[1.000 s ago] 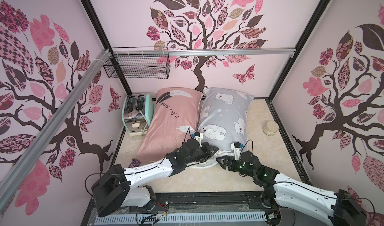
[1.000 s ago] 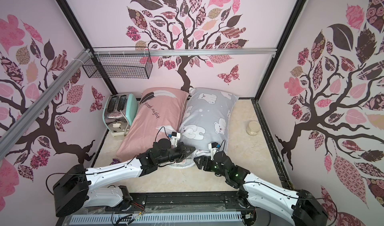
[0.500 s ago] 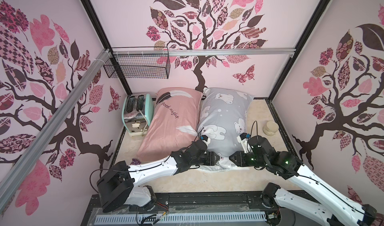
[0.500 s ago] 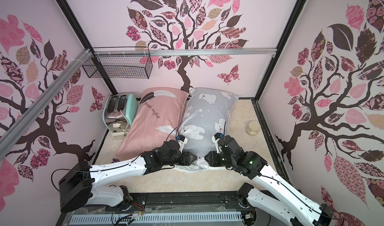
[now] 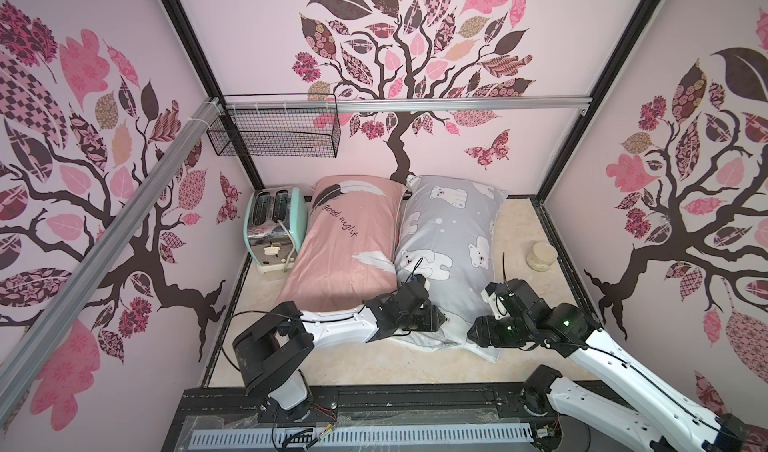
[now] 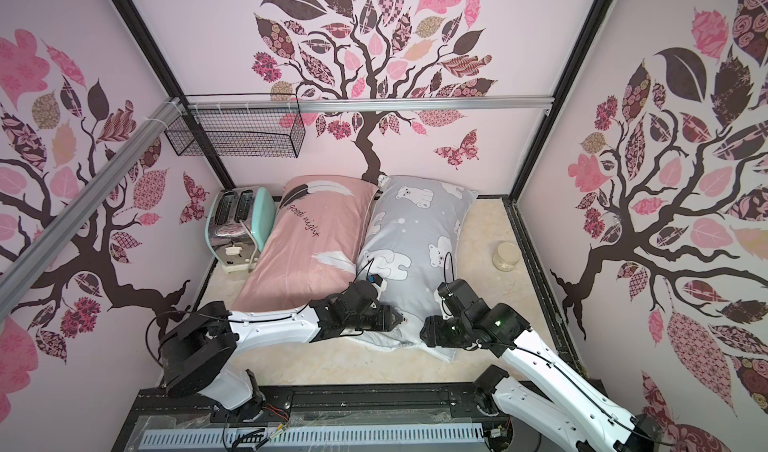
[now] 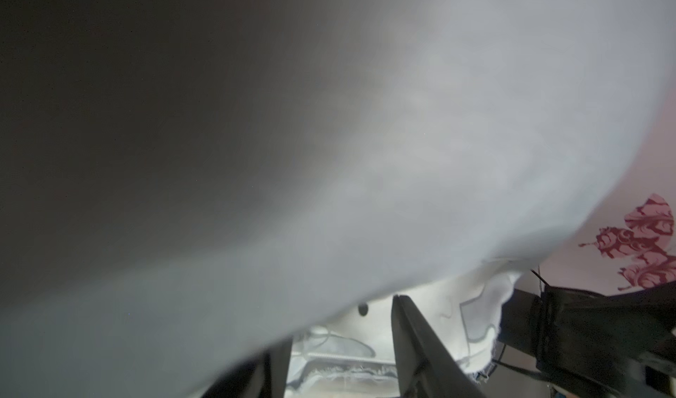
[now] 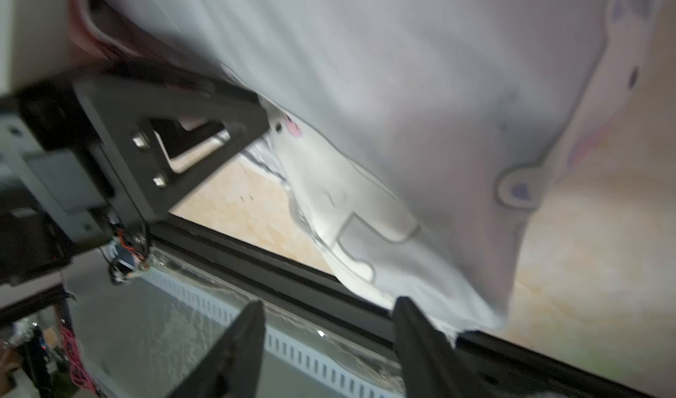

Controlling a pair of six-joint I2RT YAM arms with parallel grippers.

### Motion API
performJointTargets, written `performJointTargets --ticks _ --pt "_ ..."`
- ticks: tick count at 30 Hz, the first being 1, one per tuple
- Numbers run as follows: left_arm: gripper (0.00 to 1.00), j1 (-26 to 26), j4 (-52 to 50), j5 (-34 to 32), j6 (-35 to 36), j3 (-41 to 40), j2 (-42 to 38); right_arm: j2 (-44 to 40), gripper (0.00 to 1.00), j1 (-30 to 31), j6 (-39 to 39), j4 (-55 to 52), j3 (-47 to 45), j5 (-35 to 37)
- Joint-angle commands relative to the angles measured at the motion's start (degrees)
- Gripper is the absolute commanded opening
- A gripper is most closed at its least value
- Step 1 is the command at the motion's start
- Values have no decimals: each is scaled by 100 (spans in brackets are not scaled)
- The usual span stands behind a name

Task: Zip up pillowcases
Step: Pick up the pillowcase from the center of the board.

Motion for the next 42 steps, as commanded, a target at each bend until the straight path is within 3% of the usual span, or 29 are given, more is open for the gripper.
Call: performJointTargets --ticks 1,3,9,14,17,21,25,29,34,35,38,42 --pt "45 203 459 182 -250 -140 158 -122 89 -57 365 -571 -5 750" --pt "45 240 476 182 -257 -170 141 -122 99 -136 429 -400 -206 639" --pt "40 237 541 175 -382 -401 -233 -208 99 -252 766 648 -940 -17" --pt "38 215 418 101 -330 -604 -673 -342 95 -291 997 1127 -1168 12" --pt "44 224 -212 -381 126 -604 -1287 -588 95 -291 809 915 -679 601" --pt "45 523 -1314 -967 850 -309 -2135 -375 99 -289 197 586 115 1942" --pt "46 777 -1848 -958 1192 45 -2444 160 99 -288 -104 683 469 1864" --pt "46 707 -1783 -315 905 38 -2409 306 89 -291 36 184 250 1213" --pt "38 22 -861 -36 119 -391 -2206 -373 67 -291 441 -373 -264 846" --pt "38 -136 -748 18 0 -374 -2092 -464 69 -291 497 -437 -330 691" --pt "37 -511 -56 280 -380 -424 -1731 -536 98 -290 561 -226 -519 26" --pt "34 -699 656 470 -891 -541 -1234 -456 99 -290 764 316 -1177 -212"
